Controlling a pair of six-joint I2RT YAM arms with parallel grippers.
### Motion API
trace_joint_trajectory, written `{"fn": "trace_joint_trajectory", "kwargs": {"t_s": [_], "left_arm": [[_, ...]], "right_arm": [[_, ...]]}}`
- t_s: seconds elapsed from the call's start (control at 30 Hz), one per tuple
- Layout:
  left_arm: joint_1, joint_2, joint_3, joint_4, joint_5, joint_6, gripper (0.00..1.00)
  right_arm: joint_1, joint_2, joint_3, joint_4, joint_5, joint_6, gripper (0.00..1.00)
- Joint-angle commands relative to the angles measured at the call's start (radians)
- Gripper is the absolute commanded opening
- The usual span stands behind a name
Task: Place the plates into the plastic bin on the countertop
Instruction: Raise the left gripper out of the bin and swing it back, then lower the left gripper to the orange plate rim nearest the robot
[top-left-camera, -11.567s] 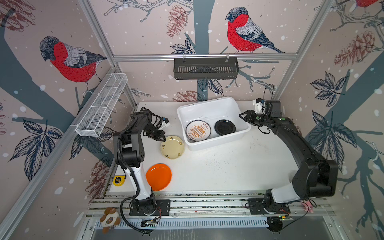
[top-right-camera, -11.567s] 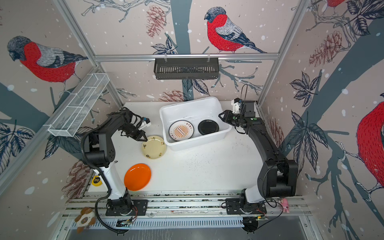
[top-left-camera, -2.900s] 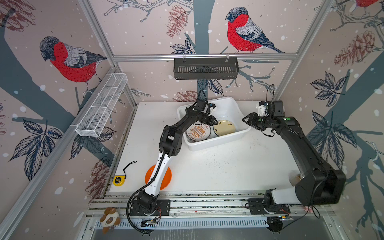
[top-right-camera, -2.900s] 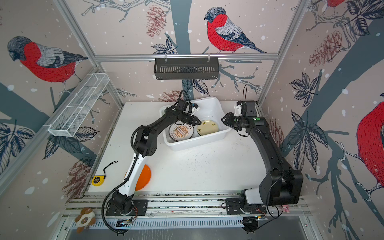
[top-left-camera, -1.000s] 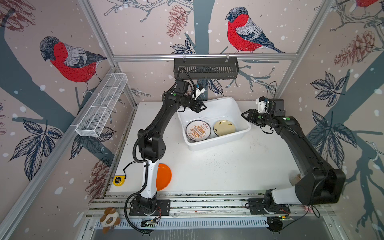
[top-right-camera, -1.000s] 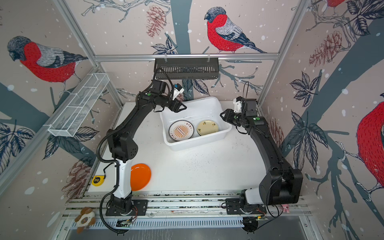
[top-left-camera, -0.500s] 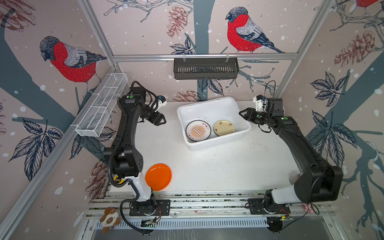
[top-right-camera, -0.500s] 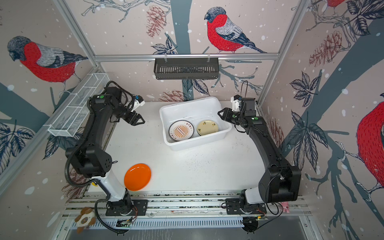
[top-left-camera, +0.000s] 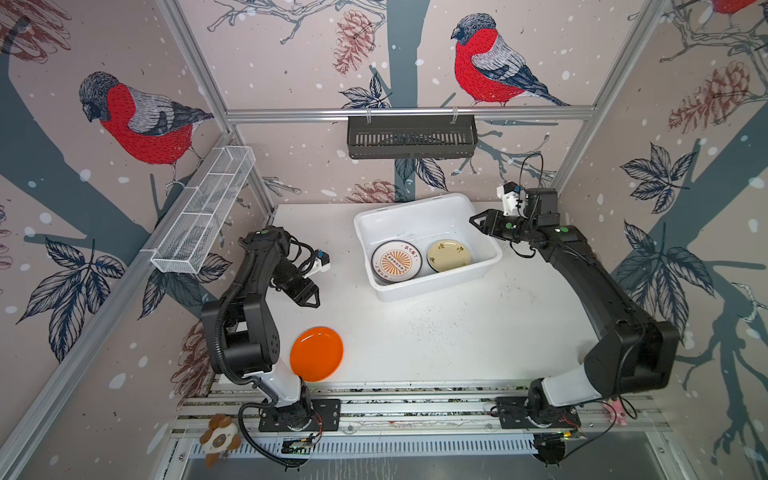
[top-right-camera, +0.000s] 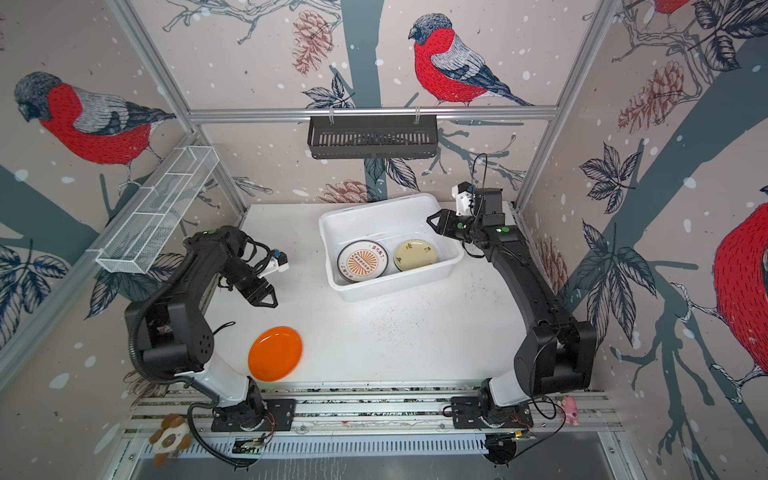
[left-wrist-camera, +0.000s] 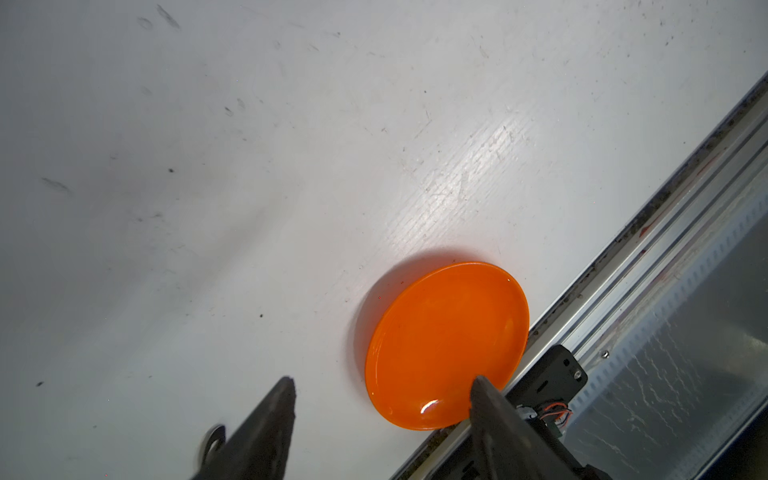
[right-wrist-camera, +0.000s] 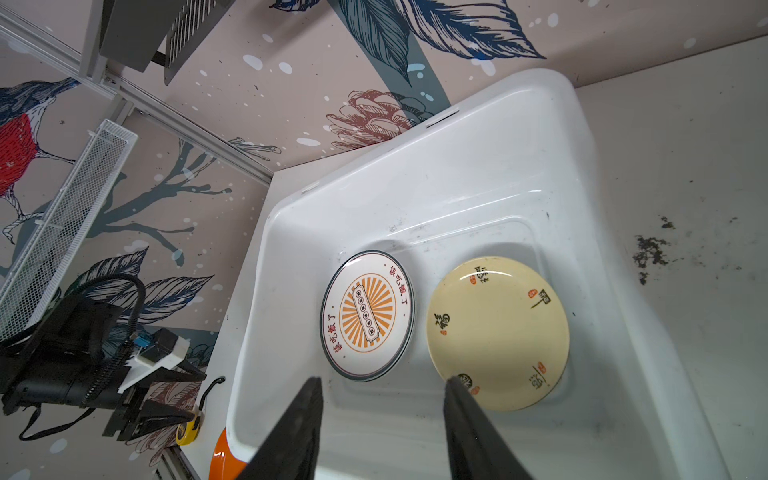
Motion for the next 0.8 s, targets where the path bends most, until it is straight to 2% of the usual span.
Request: {"fn": "trace_joint_trajectory", "kwargs": {"t_s": [0.0, 0.4, 0.77], "left_arm": [[0.002, 0.030, -0.039, 0.032, -0.013, 0.069, 0.67], [-0.004, 0.164, -0.036, 0.018, -0.022, 0.165, 0.64], [-0.077, 0.236, -0.012, -0.042, -0.014, 0.205, 0.61]], "right_arm": [[0.003, -0.003, -0.010, 0.058, -0.011, 0.016, 0.49], [0.001, -0.061, -0.069, 0.055, 0.023, 0.044, 0.49], [0.001, -0.062, -0.064, 0.023, 0.039, 0.041, 0.49]]}}
